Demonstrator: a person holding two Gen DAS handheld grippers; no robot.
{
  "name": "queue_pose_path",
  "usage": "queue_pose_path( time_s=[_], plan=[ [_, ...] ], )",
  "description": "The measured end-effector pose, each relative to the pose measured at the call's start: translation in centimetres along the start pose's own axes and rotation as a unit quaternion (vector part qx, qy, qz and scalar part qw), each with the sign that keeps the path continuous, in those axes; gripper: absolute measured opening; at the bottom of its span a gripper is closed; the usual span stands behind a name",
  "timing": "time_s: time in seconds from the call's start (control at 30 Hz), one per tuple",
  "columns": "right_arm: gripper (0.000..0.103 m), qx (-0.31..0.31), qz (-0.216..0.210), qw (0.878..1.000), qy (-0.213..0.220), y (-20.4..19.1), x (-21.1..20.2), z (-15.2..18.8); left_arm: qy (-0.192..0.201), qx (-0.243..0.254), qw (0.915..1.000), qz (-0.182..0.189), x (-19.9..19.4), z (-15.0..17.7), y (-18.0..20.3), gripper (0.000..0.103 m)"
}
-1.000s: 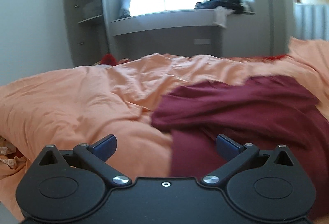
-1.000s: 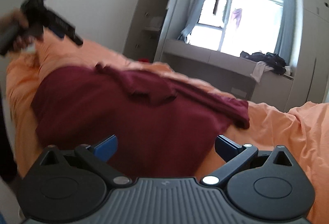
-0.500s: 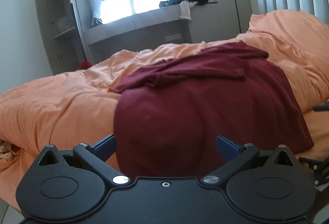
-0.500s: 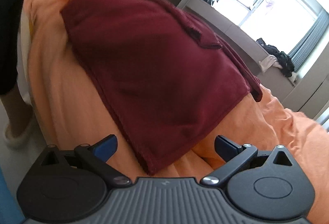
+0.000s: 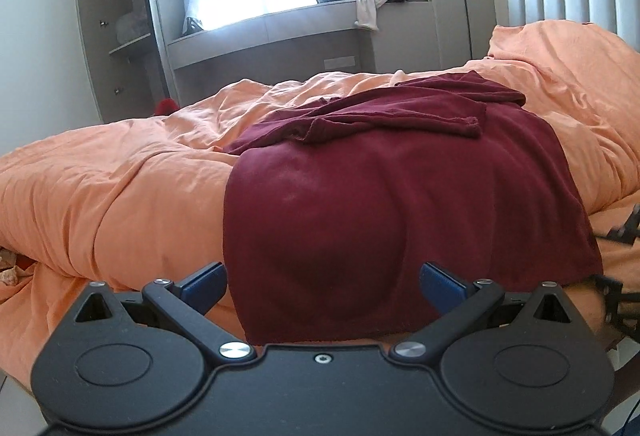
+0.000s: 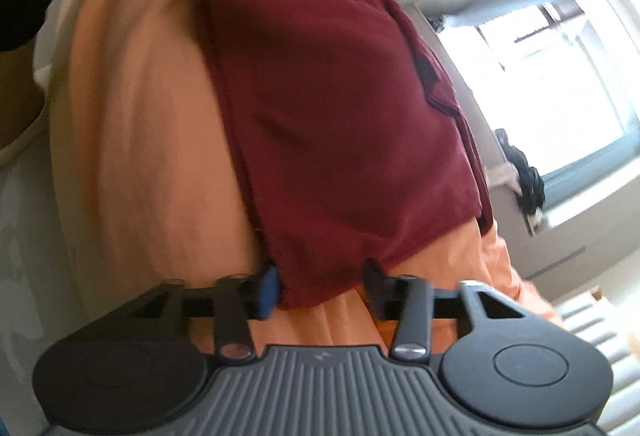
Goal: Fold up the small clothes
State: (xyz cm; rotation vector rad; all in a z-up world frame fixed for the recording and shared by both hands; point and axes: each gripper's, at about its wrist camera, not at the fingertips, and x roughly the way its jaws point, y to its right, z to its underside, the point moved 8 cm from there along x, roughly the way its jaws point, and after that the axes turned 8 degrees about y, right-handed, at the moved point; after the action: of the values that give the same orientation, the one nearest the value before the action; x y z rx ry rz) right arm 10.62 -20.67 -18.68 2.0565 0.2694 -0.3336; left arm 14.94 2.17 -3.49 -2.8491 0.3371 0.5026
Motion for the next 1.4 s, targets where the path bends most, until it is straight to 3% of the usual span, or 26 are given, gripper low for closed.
queue_pose_path(
  time_s=[0.27, 0.47, 0.67, 0.83, 1.0, 1.13, 1.3, 1.4],
  plan=[
    [0.008, 0.092, 0.006, 0.994, 0.061, 5.0, -2.5, -2.5, 0.038, 0.043, 0.9974, 0.044, -1.2, -0.1, 1.6, 0.103],
    [0.008, 0.188, 0.000, 0.975, 0.119, 11.4, -5.0, -5.0, 0.051, 0.078, 0.9925, 0.080, -1.5, 0.4, 4.8, 0.103],
    [0.008, 0.234, 0.016, 0.957, 0.170, 16.5, -7.5, -6.5, 0.056, 0.109, 0.9894, 0.078, -0.5, 0.9, 7.9, 0.103],
    [0.008, 0.239, 0.039, 0.950, 0.199, 18.9, -9.1, -7.0, 0.036, 0.096, 0.9945, 0.022, 2.1, 0.7, 7.6, 0.101],
    [0.007, 0.249, 0.060, 0.944, 0.209, 20.3, -9.8, -6.5, 0.013, 0.083, 0.9937, -0.074, 4.0, 0.4, 3.6, 0.083],
    [0.007, 0.270, 0.083, 0.935, 0.214, 20.6, -10.8, -6.0, 0.002, 0.067, 0.9904, -0.121, 3.8, 0.3, 0.4, 0.054],
    [0.007, 0.301, 0.104, 0.924, 0.213, 21.3, -11.0, -4.6, 0.014, 0.046, 0.9890, -0.140, 2.9, -0.4, -2.3, 0.011],
    [0.007, 0.305, 0.110, 0.923, 0.209, 21.1, -10.7, -4.0, 0.051, 0.039, 0.9881, -0.140, 1.7, -1.6, -2.7, 0.006]
  ],
)
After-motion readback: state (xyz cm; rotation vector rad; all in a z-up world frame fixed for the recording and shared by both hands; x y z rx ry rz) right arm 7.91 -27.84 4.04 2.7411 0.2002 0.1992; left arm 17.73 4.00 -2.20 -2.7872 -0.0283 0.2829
